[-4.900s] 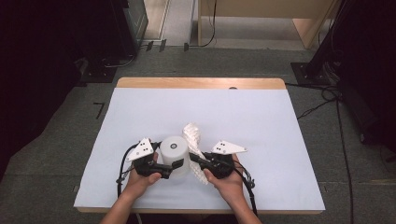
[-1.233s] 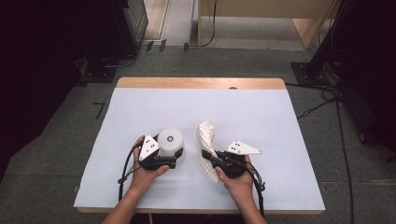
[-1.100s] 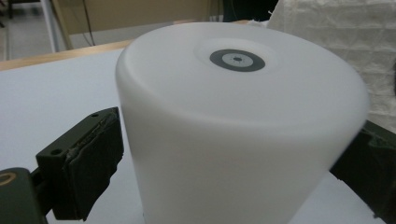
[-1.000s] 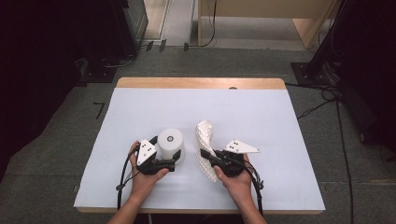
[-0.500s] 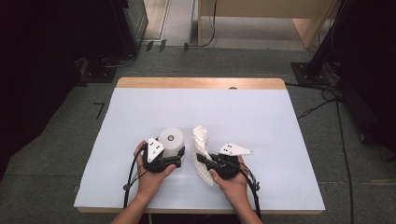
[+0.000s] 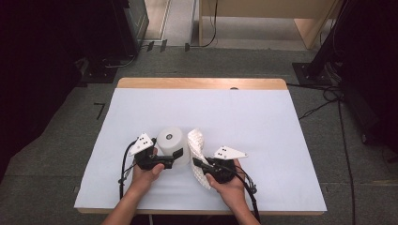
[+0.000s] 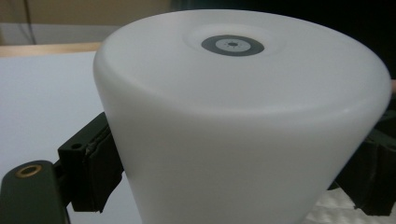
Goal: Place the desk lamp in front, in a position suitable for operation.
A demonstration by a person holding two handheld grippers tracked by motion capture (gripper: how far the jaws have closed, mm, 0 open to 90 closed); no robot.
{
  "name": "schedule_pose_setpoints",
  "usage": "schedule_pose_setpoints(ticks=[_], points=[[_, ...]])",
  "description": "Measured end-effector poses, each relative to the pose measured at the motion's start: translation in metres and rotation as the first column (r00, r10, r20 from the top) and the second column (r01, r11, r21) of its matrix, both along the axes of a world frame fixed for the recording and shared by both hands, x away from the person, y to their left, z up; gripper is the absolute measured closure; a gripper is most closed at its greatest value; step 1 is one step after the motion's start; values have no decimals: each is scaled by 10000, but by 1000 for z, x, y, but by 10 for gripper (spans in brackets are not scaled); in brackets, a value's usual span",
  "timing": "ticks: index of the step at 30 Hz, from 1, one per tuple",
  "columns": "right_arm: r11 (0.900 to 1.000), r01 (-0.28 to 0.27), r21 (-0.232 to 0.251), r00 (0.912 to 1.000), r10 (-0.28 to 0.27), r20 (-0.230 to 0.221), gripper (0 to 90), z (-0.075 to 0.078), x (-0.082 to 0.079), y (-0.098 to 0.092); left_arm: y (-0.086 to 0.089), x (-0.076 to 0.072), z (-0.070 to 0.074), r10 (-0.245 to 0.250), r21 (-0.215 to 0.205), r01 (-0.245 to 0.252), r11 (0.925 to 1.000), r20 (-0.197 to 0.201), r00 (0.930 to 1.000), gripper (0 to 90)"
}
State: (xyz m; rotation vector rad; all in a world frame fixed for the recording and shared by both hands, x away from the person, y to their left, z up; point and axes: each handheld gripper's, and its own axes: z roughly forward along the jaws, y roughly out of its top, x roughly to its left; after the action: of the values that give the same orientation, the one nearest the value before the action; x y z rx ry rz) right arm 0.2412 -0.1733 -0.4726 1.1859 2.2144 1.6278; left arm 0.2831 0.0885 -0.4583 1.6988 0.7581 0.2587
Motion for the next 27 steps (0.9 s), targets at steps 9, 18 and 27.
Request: schedule_pose_setpoints(ticks=[9, 18, 27], points=[[9996, -56, 272, 9996, 48, 275, 799, 10, -3, -2, -14, -4, -2, -459, 749, 463, 9961, -66, 9989, 88], [9971, 153, 744, 9979, -200, 618, 800, 24, -4, -14, -23, -9, -3, -943, 1115, 932, 9894, 45, 9955, 88], [9993, -259, 254, 9996, 257, 101, 799, 5, -3, 4, 2, -3, 13, -452, 195, 447, 9988, 273, 9986, 88]])
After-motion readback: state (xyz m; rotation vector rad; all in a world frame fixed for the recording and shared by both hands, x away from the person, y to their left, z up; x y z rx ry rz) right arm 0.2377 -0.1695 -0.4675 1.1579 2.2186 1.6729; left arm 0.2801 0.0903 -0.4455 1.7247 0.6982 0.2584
